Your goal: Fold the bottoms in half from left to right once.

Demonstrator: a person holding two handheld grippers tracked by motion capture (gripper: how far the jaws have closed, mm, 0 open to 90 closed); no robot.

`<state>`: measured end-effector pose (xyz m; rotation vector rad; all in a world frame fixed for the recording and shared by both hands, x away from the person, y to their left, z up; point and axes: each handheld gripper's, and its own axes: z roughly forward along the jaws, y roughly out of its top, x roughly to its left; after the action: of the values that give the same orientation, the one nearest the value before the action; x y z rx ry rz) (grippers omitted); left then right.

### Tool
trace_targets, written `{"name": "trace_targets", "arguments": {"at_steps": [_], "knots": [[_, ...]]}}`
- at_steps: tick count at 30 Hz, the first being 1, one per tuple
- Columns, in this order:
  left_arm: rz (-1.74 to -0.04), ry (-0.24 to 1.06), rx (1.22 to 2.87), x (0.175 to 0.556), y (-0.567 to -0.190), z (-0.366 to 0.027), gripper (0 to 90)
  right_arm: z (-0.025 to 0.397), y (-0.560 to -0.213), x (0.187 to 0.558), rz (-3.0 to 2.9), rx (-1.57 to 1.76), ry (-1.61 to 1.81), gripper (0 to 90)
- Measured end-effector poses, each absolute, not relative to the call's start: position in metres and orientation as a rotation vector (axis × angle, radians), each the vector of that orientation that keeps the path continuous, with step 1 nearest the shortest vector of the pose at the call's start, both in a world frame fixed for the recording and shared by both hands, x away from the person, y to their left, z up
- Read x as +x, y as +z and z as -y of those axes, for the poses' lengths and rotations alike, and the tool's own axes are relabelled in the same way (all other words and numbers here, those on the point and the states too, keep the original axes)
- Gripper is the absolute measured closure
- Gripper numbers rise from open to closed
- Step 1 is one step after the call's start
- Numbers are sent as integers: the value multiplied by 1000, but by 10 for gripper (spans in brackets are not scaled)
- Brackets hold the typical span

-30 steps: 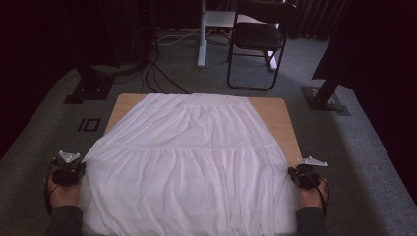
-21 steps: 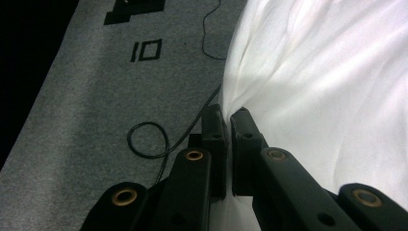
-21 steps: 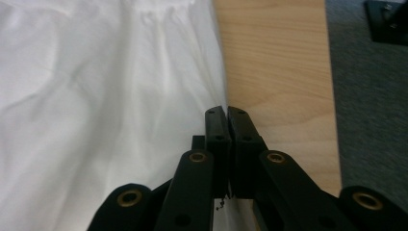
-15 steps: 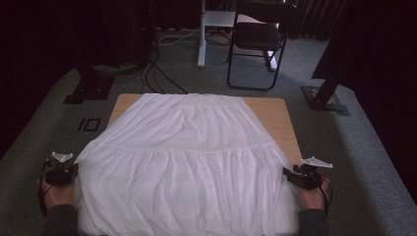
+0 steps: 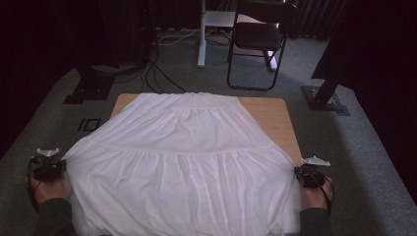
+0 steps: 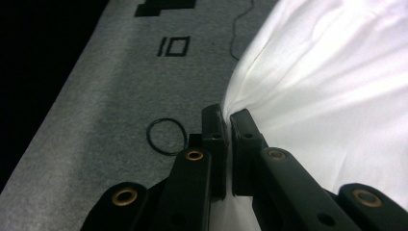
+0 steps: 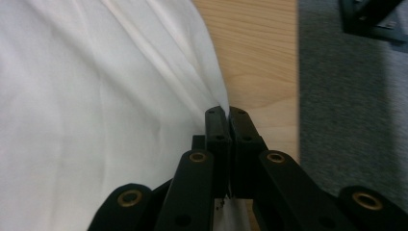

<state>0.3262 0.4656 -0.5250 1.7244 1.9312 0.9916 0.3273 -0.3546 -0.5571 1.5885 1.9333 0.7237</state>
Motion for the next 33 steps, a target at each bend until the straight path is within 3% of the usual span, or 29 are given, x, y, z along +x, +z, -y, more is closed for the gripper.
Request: {"name": "trace_targets", "arguments": {"at_steps": [1, 2, 3, 4, 5, 7, 9, 19, 30, 33], "knots": [[-1910, 991, 1705, 325, -520, -461, 876, 352, -557, 326, -1953, 1565, 748, 788], [-1910, 991, 1705, 325, -520, -461, 876, 352, -557, 326, -1953, 1565, 748, 788], [-1845, 972, 1697, 320, -513, -453, 876, 350, -557, 324, -1959, 1554, 761, 666], [-1845, 972, 1697, 320, -513, -453, 876, 350, -557, 324, -1959, 1554, 761, 666], [-1787, 940, 1667, 314, -504, -445, 875, 348, -557, 322, -1954, 1535, 767, 581], [-1713, 905, 1640, 309, -496, -439, 875, 347, -556, 320, -1949, 1532, 767, 558], [-1623, 866, 1629, 302, -484, -429, 874, 343, -549, 314, -1917, 1511, 800, 474], [-1176, 738, 1746, 282, -414, -343, 871, 330, -547, 304, -1960, 1461, 832, 446], [-809, 570, 1899, 296, -389, -232, 871, 323, -553, 305, -1996, 1447, 835, 445], [-710, 505, 1951, 311, -388, -183, 872, 320, -555, 306, -2010, 1441, 822, 445]]}}
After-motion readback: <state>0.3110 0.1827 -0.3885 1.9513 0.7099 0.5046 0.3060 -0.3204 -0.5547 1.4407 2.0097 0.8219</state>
